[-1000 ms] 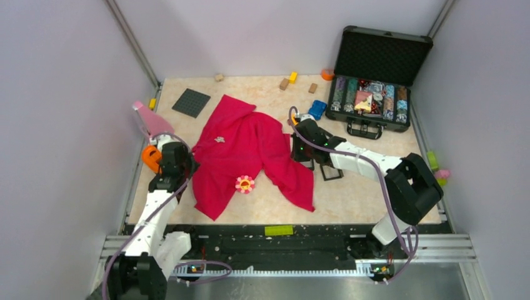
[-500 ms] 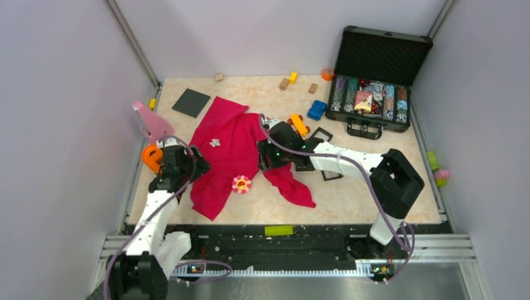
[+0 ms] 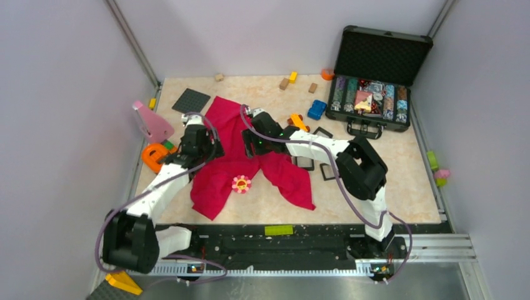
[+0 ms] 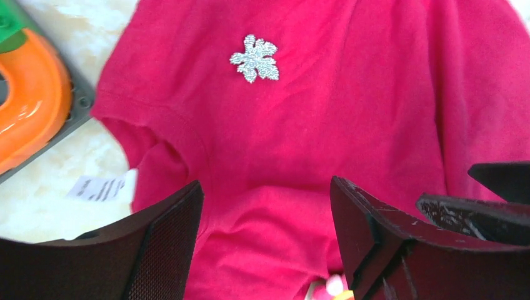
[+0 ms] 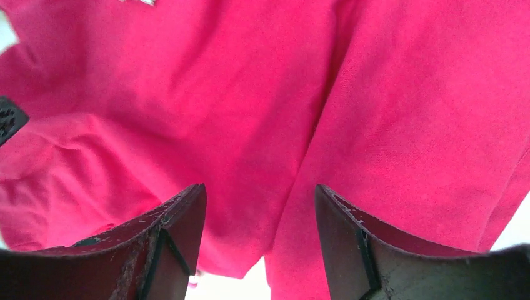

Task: Remove the brooch from the garment
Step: Flatten out the clothes at the center of the board.

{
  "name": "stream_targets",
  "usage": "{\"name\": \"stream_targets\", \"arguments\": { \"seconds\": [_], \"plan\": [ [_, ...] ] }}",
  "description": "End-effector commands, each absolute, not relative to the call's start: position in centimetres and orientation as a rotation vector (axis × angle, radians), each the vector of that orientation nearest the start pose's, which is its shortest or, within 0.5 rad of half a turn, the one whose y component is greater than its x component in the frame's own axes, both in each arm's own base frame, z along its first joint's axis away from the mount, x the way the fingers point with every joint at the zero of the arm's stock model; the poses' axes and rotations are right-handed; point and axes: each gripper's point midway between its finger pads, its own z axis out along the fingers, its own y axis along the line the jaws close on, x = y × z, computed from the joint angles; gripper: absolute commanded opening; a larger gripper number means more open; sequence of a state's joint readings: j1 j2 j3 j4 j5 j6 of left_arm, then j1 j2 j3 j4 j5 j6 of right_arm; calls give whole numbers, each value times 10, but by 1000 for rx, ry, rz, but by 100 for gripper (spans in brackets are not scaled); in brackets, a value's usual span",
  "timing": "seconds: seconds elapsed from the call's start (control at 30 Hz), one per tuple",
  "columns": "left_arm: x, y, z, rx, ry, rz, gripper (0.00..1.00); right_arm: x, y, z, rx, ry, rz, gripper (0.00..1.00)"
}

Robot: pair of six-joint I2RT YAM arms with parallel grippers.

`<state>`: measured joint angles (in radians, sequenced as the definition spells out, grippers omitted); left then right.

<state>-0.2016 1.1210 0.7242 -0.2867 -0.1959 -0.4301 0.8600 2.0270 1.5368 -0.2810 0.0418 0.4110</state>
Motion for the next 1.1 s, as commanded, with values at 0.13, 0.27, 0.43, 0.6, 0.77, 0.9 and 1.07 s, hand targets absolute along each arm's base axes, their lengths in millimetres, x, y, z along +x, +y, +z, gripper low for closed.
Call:
{"name": "stream_targets", "arguments": {
  "seconds": [0.13, 0.27, 0.43, 0.6, 0.77, 0.9, 1.07],
  "plan": [
    [378, -48, 99, -365, 2278, 52, 80, 353, 396, 61, -495, 2388, 517, 58],
    [392, -48, 90, -373, 2291, 68, 80, 336, 400, 54, -547, 2400, 603, 31],
    [402, -53, 77, -375, 2343, 17, 77, 303, 397, 55, -559, 2396, 727, 8],
    [407, -61, 65, -350, 2407, -22, 72, 284, 394, 65, -543, 2368, 782, 8],
    [406, -73, 52, -324, 2474, -73, 69, 282, 393, 67, -540, 2370, 792, 8],
    [398, -83, 42, -298, 2513, -110, 71, 283, 394, 67, -539, 2368, 793, 8],
    [398, -78, 25, -308, 2555, -65, 65, 282, 398, 72, -541, 2357, 823, 8]
  ]
}}
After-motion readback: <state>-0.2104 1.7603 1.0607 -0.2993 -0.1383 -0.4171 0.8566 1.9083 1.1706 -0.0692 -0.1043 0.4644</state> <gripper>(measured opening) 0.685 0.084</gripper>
